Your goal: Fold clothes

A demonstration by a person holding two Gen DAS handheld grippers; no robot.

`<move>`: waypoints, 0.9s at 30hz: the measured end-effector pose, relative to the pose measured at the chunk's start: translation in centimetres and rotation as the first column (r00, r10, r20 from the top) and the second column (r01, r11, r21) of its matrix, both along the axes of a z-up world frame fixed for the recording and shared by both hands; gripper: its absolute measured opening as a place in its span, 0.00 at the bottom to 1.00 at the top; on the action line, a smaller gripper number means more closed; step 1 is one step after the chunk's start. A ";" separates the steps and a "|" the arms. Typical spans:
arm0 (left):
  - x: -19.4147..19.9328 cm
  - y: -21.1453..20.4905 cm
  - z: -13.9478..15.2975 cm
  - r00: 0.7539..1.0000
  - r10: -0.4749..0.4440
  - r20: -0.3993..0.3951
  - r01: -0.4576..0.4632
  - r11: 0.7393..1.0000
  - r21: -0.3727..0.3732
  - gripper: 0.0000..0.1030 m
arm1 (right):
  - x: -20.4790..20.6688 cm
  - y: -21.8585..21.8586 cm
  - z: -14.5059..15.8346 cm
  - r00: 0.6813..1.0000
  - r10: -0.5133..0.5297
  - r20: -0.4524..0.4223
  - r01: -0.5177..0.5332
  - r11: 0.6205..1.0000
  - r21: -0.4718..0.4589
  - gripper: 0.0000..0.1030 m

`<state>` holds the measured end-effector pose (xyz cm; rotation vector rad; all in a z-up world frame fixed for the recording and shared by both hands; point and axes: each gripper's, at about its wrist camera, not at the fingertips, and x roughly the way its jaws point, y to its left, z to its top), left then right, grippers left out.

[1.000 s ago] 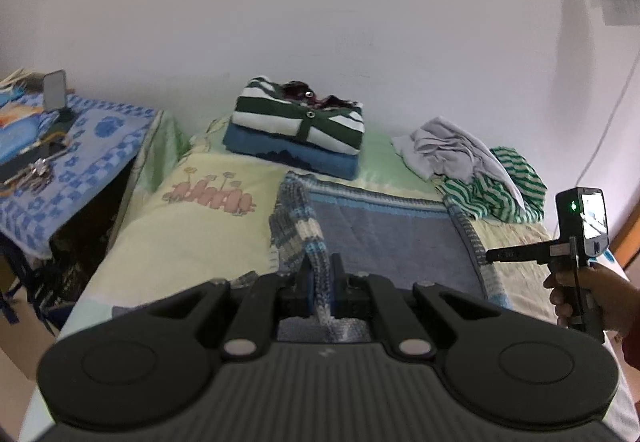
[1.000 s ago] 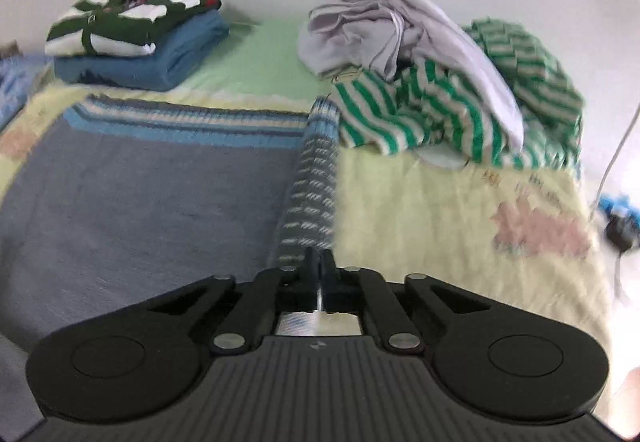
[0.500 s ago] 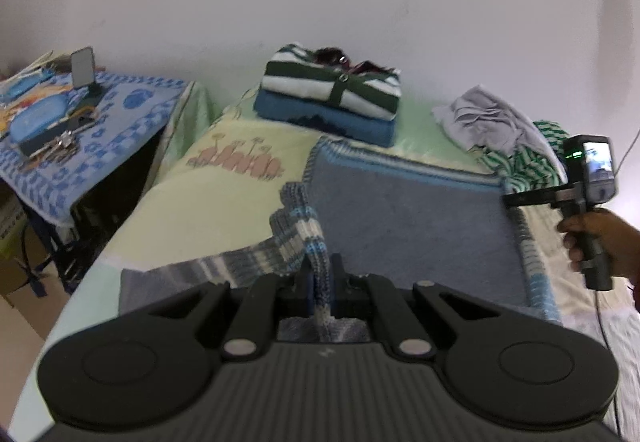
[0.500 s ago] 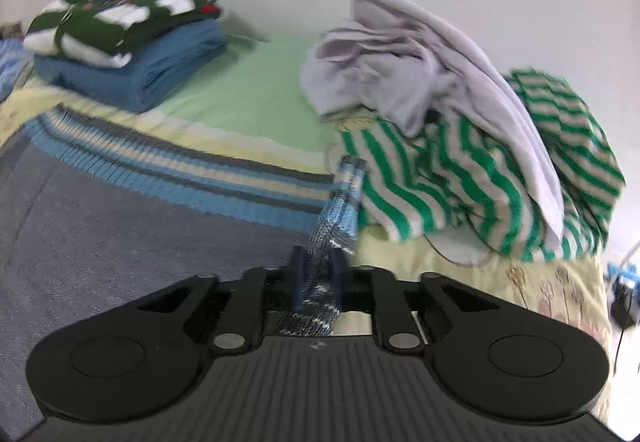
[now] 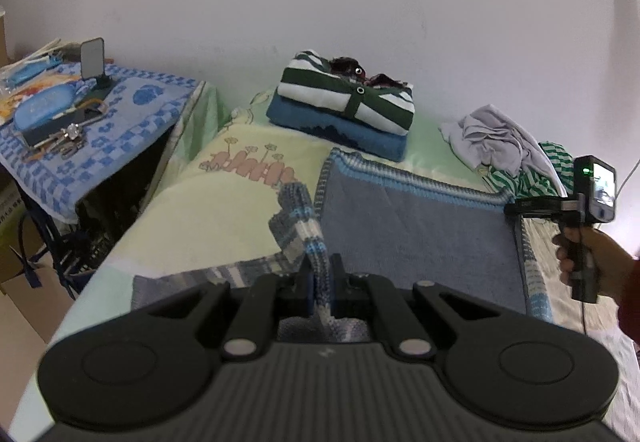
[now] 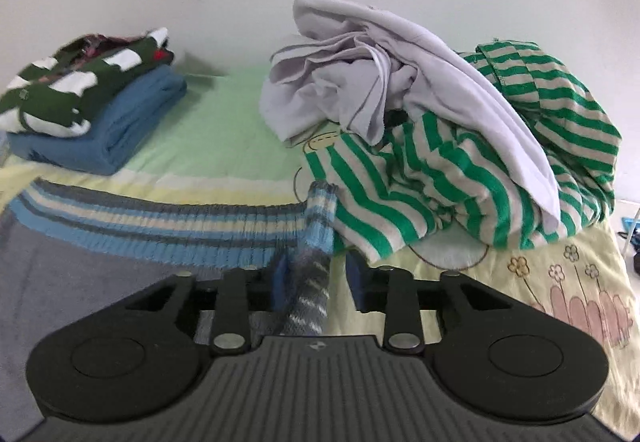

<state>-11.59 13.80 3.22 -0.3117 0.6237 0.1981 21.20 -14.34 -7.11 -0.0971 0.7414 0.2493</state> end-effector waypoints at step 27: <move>-5.0 4.4 0.1 0.991 0.130 -0.001 -0.130 0.991 -0.025 0.01 | -0.2 6.6 1.6 0.985 0.160 -0.057 -0.148 0.973 0.179 0.29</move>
